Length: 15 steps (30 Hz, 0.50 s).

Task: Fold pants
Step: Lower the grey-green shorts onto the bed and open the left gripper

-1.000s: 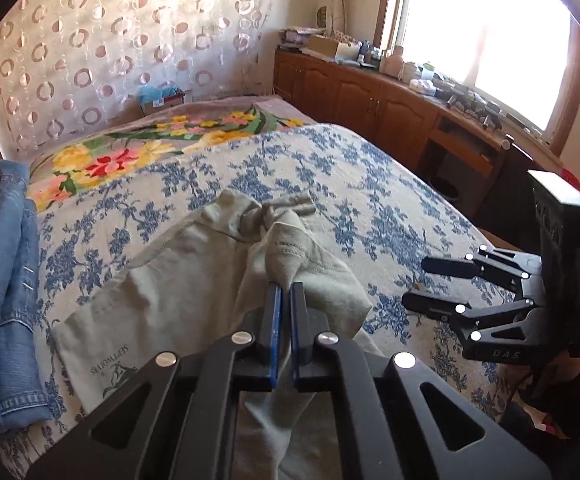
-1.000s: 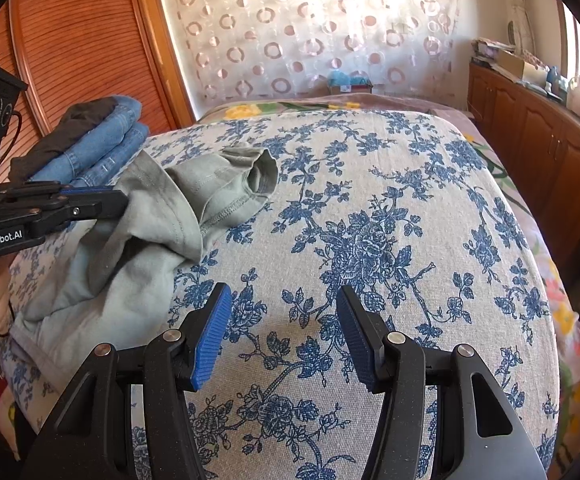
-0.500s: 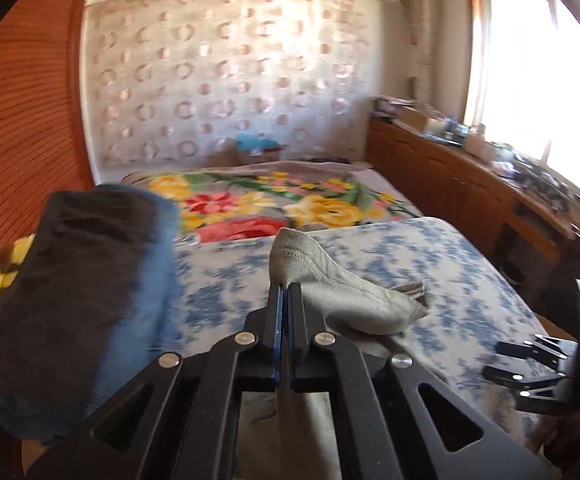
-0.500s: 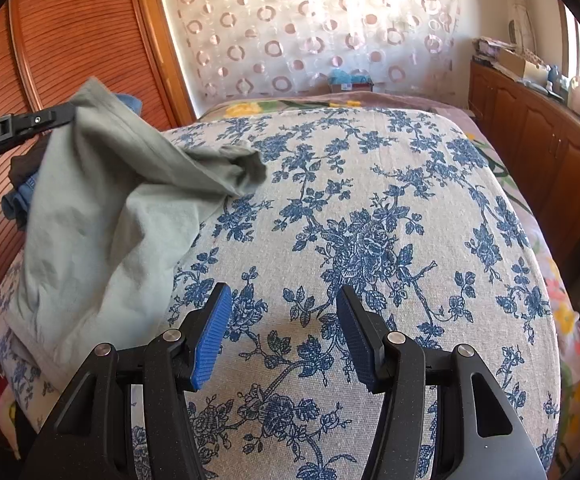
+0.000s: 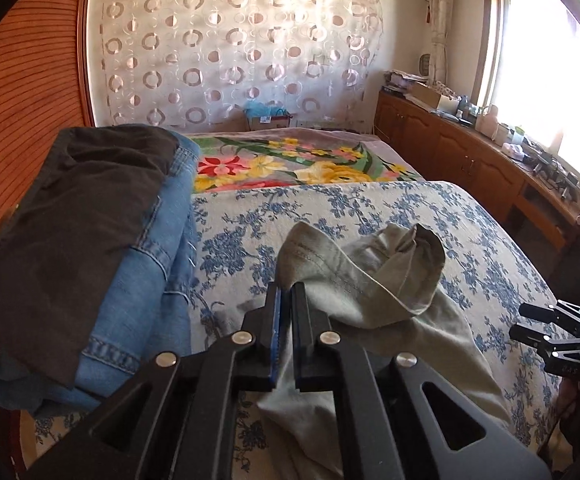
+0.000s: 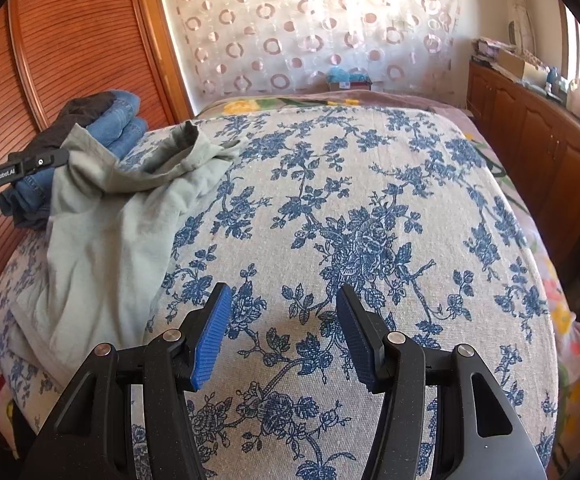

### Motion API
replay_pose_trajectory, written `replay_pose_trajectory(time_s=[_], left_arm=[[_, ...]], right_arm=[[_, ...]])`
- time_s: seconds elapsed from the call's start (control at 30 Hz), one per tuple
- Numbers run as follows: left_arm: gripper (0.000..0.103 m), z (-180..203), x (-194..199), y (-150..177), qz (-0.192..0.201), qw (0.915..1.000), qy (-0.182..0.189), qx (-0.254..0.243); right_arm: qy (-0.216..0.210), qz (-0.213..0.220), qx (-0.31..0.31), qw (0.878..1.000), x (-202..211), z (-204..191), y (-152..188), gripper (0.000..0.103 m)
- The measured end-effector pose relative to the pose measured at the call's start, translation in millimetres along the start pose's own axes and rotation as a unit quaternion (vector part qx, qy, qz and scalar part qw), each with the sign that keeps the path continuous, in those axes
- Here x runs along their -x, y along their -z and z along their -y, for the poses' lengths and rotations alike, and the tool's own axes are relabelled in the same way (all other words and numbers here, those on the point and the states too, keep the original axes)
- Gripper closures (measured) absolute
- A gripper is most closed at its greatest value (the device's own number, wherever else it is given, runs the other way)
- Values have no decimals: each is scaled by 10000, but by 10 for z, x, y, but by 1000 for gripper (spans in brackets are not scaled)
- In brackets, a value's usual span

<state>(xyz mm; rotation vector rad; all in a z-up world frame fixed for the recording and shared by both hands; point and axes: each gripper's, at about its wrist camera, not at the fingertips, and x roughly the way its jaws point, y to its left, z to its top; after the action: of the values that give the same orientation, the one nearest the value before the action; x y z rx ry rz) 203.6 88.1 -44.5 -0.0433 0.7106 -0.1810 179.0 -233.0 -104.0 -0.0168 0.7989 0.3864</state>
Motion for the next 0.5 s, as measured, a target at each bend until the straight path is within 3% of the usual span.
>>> replay_pose_trajectory(time_s=[0.07,0.13,0.2,0.27,0.33,0.5], left_arm=[[92,3,32,21,-45,9999,105,64],[73,36,76,32,7,9998,187,23],[60,62,112,40,76,9998,185,-43],[57,97,111,44,47,9997,183,-146],[42,127,87,42,-1,9995,226,-236],[38,135,-24,85,-95,9990,224,-367]], right_arm=[[-18,14,59,10000,33,-24,-34,47],[-97,36,162,9998,67,-62,-94,47],[-119,95,333,9993,102,-119,-186,47],[-187,145,519,9984,116,-187,-311,47],[-255,145,616,9977,76,-250,-416,47],[-426,122,860,9953,-81,-391,-679,47]])
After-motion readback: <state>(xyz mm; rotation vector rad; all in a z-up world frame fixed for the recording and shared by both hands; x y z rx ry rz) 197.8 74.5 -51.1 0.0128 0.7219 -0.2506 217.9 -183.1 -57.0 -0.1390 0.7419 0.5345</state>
